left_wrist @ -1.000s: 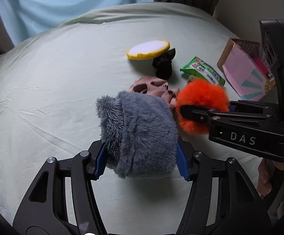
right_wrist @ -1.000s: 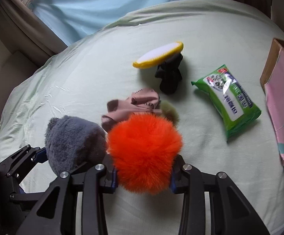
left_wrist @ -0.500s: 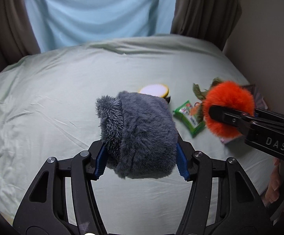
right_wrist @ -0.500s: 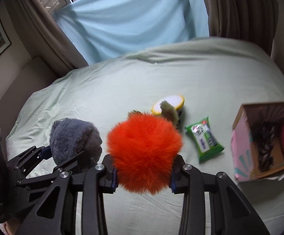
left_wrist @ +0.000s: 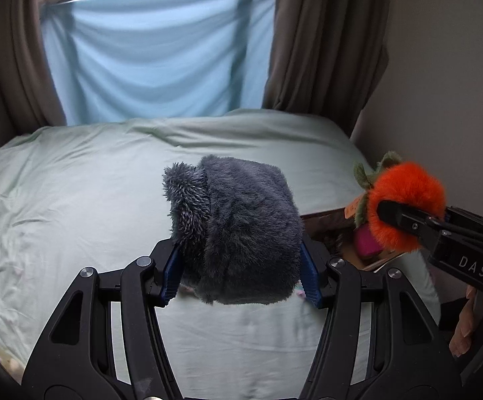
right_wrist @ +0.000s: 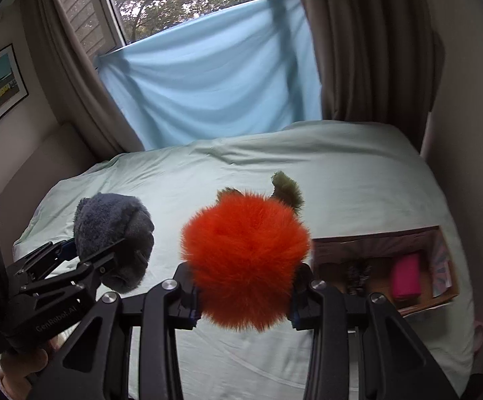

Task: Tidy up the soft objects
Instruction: 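Carry sock and pompom over the box and release both inside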

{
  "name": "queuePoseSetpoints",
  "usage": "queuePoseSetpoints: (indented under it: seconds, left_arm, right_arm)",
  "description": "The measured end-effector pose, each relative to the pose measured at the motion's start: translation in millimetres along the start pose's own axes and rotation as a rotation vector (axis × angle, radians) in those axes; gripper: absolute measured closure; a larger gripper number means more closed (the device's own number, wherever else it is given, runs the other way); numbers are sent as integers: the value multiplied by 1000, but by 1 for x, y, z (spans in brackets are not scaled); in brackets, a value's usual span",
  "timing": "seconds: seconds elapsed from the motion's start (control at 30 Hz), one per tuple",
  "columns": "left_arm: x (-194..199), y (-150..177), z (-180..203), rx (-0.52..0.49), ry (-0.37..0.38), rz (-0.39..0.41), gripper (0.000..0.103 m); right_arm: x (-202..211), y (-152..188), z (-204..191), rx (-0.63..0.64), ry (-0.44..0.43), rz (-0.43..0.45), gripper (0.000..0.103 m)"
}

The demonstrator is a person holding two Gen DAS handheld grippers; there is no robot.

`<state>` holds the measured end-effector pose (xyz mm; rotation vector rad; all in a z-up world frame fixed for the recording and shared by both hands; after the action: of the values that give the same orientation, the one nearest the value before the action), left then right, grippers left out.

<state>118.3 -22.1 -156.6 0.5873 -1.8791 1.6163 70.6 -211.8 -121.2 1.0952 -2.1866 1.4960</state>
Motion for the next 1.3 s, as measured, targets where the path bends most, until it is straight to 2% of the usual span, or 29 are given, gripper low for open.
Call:
queuePoseSetpoints:
  seconds: [0.27, 0.53, 0.77, 1.03, 1.2, 1.3]
  left_arm:
    - [0, -22, 109, -19, 72, 4, 48]
    - [-40, -15, 203, -48, 113, -121, 48]
    - [-104, -6, 254, -66, 108, -261, 48]
    - [-179, 17, 309, -157, 105, -408, 48]
    - [-224, 31, 319, -198, 99, -505, 48]
    - [-240, 36, 323, -224, 85, -524, 48]
  right_arm:
    - [58, -10, 90, -20, 117, 0, 68]
    - [73, -4, 178, -70, 197, -70, 68]
    - [40, 2, 245, -97, 207, -195, 68]
    - [-22, 11, 305, -152, 191, -345, 68]
    - [-65, 13, 339, -199, 185, -440, 68]
    - [-81, 18, 352, -213, 182, -484, 68]
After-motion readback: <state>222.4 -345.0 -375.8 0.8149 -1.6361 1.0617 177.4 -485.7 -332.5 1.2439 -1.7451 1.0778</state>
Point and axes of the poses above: each gripper's, at about its wrist camera, not at the fingertips, and x roughly against the way its jaws point, z to its right, y to its underside, the point moved 1 cm from there along -x, roughly the way its jaws point, and after that the axes turned 14 degrees about -y, right-handed, at the moved point
